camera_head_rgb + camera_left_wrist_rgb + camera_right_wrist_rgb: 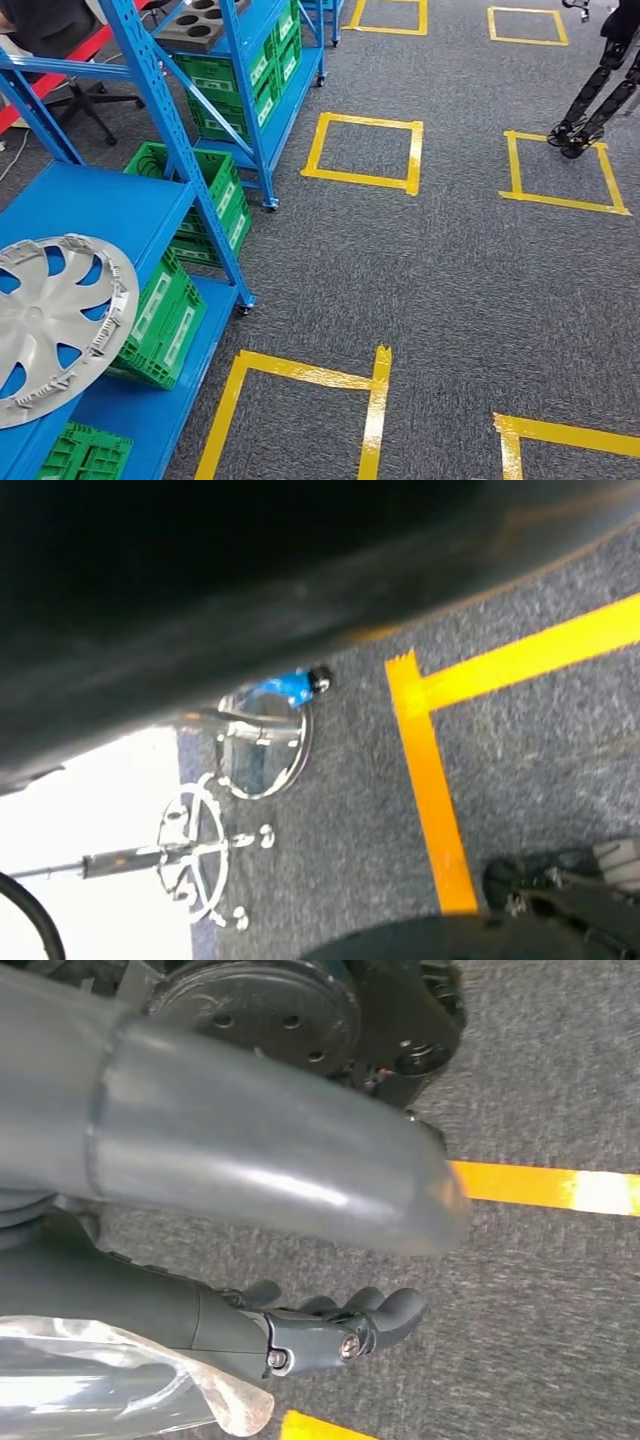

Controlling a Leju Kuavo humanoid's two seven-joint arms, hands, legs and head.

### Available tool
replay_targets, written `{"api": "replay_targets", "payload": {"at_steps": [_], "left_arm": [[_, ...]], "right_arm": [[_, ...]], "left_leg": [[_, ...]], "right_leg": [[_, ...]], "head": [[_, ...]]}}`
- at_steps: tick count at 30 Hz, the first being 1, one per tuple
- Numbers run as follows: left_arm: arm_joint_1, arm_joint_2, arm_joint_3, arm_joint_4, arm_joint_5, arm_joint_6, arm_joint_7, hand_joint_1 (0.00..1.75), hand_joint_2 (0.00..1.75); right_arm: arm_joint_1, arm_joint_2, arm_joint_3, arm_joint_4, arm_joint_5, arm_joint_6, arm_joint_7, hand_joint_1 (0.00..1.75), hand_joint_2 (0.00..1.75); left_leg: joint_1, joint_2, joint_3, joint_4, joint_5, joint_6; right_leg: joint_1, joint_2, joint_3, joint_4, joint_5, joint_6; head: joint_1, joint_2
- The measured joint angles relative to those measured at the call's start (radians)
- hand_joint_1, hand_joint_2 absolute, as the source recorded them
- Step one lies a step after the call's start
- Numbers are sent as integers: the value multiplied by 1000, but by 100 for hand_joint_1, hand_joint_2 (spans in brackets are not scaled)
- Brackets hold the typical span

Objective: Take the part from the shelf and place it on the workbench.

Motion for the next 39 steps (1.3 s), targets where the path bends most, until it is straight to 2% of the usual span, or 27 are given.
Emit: {"api": "replay_targets", "payload": {"at_steps": [1, 2, 5, 6, 8, 9, 10, 11, 13, 15, 17, 18, 19, 21, 22, 23, 24, 25, 26, 28, 30, 32, 33, 34, 36, 38, 39], "left_arm": [[2, 0, 0, 0, 0, 0, 0, 0, 0], [4, 0, 0, 0, 0, 0, -1, 0, 0], [2, -2, 0, 0, 1, 0, -2, 0, 0], [1, -2, 0, 0, 1, 0, -2, 0, 0], [-1, -2, 0, 0, 1, 0, -3, 0, 0], [-1, -2, 0, 0, 2, -1, -4, 0, 0], [-1, -2, 0, 0, 3, -1, -5, 0, 0], [0, -2, 0, 0, 4, -1, -7, 0, 0], [-2, -2, 1, 0, 5, -2, -9, 0, 0], [-7, -2, 1, 0, 5, -2, -13, 0, 0], [-5, -3, 1, 0, 8, -3, -18, 0, 0], [-3, -4, 1, 0, 10, -3, -20, 0, 0], [-2, -4, 2, 0, 11, -3, -21, 0, 0], [-4, -5, 4, 0, 12, -4, -22, 0, 0], [-6, -6, 4, 0, 12, -4, -22, 0, 0], [-7, -7, 4, 0, 12, -4, -23, 0, 0], [-6, -8, 4, 0, 13, -4, -23, 0, 0], [-6, -9, 5, 0, 13, -4, -23, 0, 0], [-5, -10, 5, 0, 13, -4, -23, 0, 0], [-7, -10, 5, 0, 14, -4, -23, 0, 0], [-8, -10, 6, 0, 14, -4, -23, 0, 0], [-5, -10, 6, 1, 14, -4, -23, 0, 0], [-3, -9, 7, 1, 15, -4, -23, 0, 0], [-2, -10, 7, 1, 17, -4, -23, 0, 0], [-3, -10, 8, 1, 18, -4, -23, 0, 0], [-6, -10, 8, 1, 20, -4, -23, 0, 0], [-5, -10, 9, 1, 20, -5, -23, 0, 0]], "right_arm": [[0, 3, -5, 1, 4, 3, 1, 0, 0], [0, 5, -10, 3, 8, 5, 2, 0, 0], [-1, 11, -18, 6, 14, 8, 2, 0, 0], [-1, 12, -19, 7, 15, 8, 2, 0, 0], [0, 13, -20, 10, 18, 10, 2, 0, 0], [1, 16, -24, 14, 22, 13, 2, 0, 0], [1, 19, -30, 20, 28, 16, 3, 0, 0], [1, 23, -36, 26, 33, 20, 3, 0, 0], [-1, 29, -45, 32, 41, 25, 3, 0, 0], [-1, 32, -50, 36, 47, 28, 4, 0, 0], [-4, 36, -59, 39, 55, 32, 6, 0, 0], [-5, 39, -64, 41, 61, 35, 8, 0, 0], [-6, 41, -67, 42, 68, 38, 10, 0, 0], [-5, 44, -74, 48, 76, 41, 12, 0, 0], [-3, 45, -78, 51, 78, 41, 13, 0, 0], [-1, 45, -81, 55, 79, 42, 14, 0, 0], [1, 45, -83, 58, 79, 42, 15, 0, 0], [2, 45, -85, 60, 79, 42, 15, 0, 0], [2, 45, -87, 62, 80, 43, 15, 0, 0], [3, 47, -88, 64, 81, 43, 15, 0, 0], [2, 49, -90, 67, 82, 44, 16, 0, 0], [1, 52, -92, 69, 84, 45, 17, 0, 0], [1, 53, -93, 70, 86, 46, 18, 0, 0], [1, 54, -94, 70, 90, 48, 18, 0, 0], [4, 57, -98, 72, 98, 50, 20, 0, 0], [8, 60, -105, 75, 104, 51, 22, 0, 0], [9, 61, -108, 77, 106, 52, 22, 0, 0]], "left_leg": [[1, -2, -2, 2, -1, -5], [1, 15, -8, 14, -9, -9], [-3, 103, -56, 122, -74, -19], [-2, 114, -71, 152, -91, -20], [-2, 118, -93, 198, -110, -20], [-2, 121, -106, 226, -111, -19], [-3, 127, -104, 227, -97, -16], [-5, 139, -89, 200, -71, -11], [-15, 188, -20, 68, -17, 3], [-25, 214, 5, 14, -13, 14], [-24, 193, 5, 5, -10, 23], [-21, 181, 7, -1, -6, 27], [-17, 169, 9, -6, -2, 32], [-14, 145, 10, -11, 2, 38], [-13, 131, 9, -11, 3, 39], [-13, 116, 9, -11, 2, 40], [-13, 101, 10, -11, 2, 40], [-13, 86, 13, -10, 2, 39], [-11, 71, 16, -9, 0, 37], [-10, 44, 16, -3, -5, 28], [-10, 20, 8, 4, -5, 17], [-7, -1, -2, 7, -2, 6], [-7, 10, -7, 13, -7, 1], [-8, 35, -17, 34, -20, -5], [-8, 100, -62, 131, -75, -14], [-5, 122, -124, 258, -125, -19], [-4, 123, -139, 289, -129, -19]], "right_leg": [[0, -12, 2, -1, 1, -5], [0, -24, 4, -2, 2, -11], [4, -60, 9, -6, 1, -26], [5, -66, 9, -6, 0, -27], [7, -76, 9, -6, -1, -29], [9, -93, 11, -6, -3, -30], [11, -114, 14, -6, -6, -32], [14, -137, 19, -6, -10, -33], [18, -168, 24, -6, -19, -28], [22, -191, 26, -7, -26, -18], [22, -209, 36, -9, -30, -9], [21, -195, 38, -3, -38, -4], [19, -167, 29, 21, -55, 0], [15, -100, -25, 130, -111, 6], [14, -84, -63, 201, -137, 7], [13, -78, -94, 254, -149, 9], [13, -76, -112, 276, -142, 10], [13, -74, -110, 256, -114, 10], [11, -66, -90, 199, -71, 11], [4, -18, -35, 65, -7, 13], [0, 19, -6, 8, 1, 9], [2, 4, -1, 6, -1, -2], [2, -9, 1, 4, 0, -9], [2, -23, 2, 2, 1, -15], [5, -55, 5, 0, -1, -26], [10, -90, 6, 0, -5, -32], [11, -107, 8, 0, -7, -33]], "head": [[0, 0], [-2, 0], [-11, 0], [-13, 0], [-13, 0], [-13, 0], [-13, 0], [-13, 0], [-13, 0], [-14, 0], [-15, 0], [-14, 0], [-13, 0], [-9, 0], [-8, 0], [-8, 0], [-8, 0], [-8, 0], [-8, 0], [-7, 0], [-7, 0], [-8, 0], [-10, 0], [-13, 0], [-20, 0], [-22, 0], [-23, 0]]}}
